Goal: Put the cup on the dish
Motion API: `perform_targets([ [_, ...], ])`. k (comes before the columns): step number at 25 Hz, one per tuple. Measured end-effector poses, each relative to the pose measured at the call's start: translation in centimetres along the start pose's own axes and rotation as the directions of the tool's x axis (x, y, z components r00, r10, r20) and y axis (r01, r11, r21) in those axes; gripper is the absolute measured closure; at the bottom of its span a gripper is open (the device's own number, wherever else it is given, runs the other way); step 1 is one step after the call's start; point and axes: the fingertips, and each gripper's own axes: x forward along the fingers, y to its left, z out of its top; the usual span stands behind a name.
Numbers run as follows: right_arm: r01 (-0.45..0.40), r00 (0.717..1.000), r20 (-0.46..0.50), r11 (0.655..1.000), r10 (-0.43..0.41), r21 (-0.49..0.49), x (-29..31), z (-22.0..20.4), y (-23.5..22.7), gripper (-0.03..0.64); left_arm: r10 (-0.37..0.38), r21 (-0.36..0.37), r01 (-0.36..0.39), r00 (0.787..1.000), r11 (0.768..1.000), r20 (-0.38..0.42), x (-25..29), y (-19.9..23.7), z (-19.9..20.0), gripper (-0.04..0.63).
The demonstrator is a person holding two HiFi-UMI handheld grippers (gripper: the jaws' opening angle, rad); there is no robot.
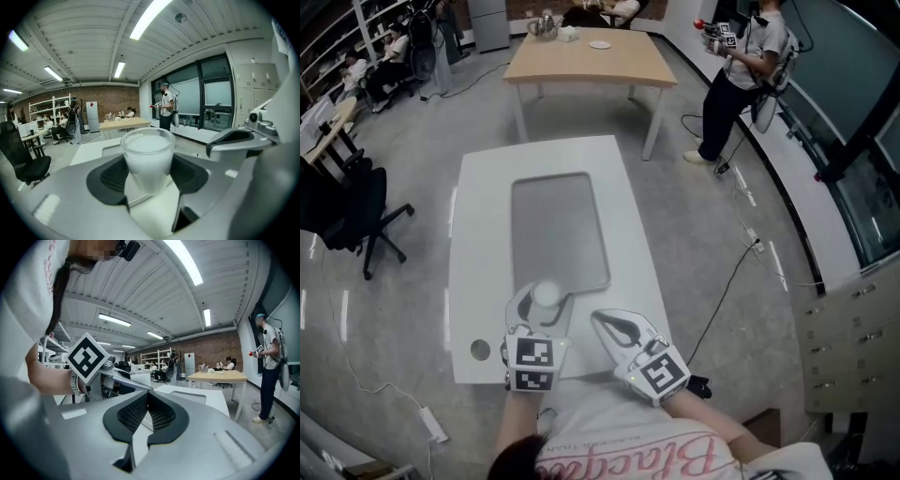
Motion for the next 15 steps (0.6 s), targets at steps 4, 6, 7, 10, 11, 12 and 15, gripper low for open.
perform_targets([
  [4,0.026,1.0,-0.018,0.999,-0.026,0.028,0.9,-0.5,-1.1,0.615,-0.019,-0.014,0.019,1.0,1.0,0.0,3.2,1.4,0.2,0.333],
  [6,0.031,0.999,-0.038,0.999,-0.03,0.032,1.6,-0.9,-1.6,0.615,-0.017,-0.03,0.017,1.0,0.999,-0.006,4.7,2.2,0.1,0.334],
  [7,0.031,0.998,-0.048,0.999,-0.03,0.033,1.9,-1.1,-1.9,0.615,-0.015,-0.033,0.015,1.0,0.999,-0.01,5.5,2.5,0.0,0.334],
  [10,0.032,0.997,-0.07,0.998,-0.029,0.048,2.7,-1.7,-2.5,0.615,-0.004,-0.034,0.003,1.0,0.999,-0.02,7.6,3.3,-0.6,0.334],
  [11,0.034,0.996,-0.082,0.998,-0.029,0.059,2.9,-2.1,-2.7,0.615,0.004,-0.033,-0.005,1.0,0.999,-0.021,8.3,3.5,-0.8,0.334],
  [12,0.036,0.995,-0.096,0.997,-0.029,0.073,3.2,-2.6,-2.9,0.615,0.014,-0.032,-0.015,1.0,0.999,-0.02,9.0,3.8,-1.1,0.334],
  [15,0.033,0.988,-0.152,0.995,-0.018,0.095,3.8,-4.2,-3.3,0.615,0.038,-0.03,-0.038,0.999,0.999,-0.014,11.5,4.4,-1.9,0.334],
])
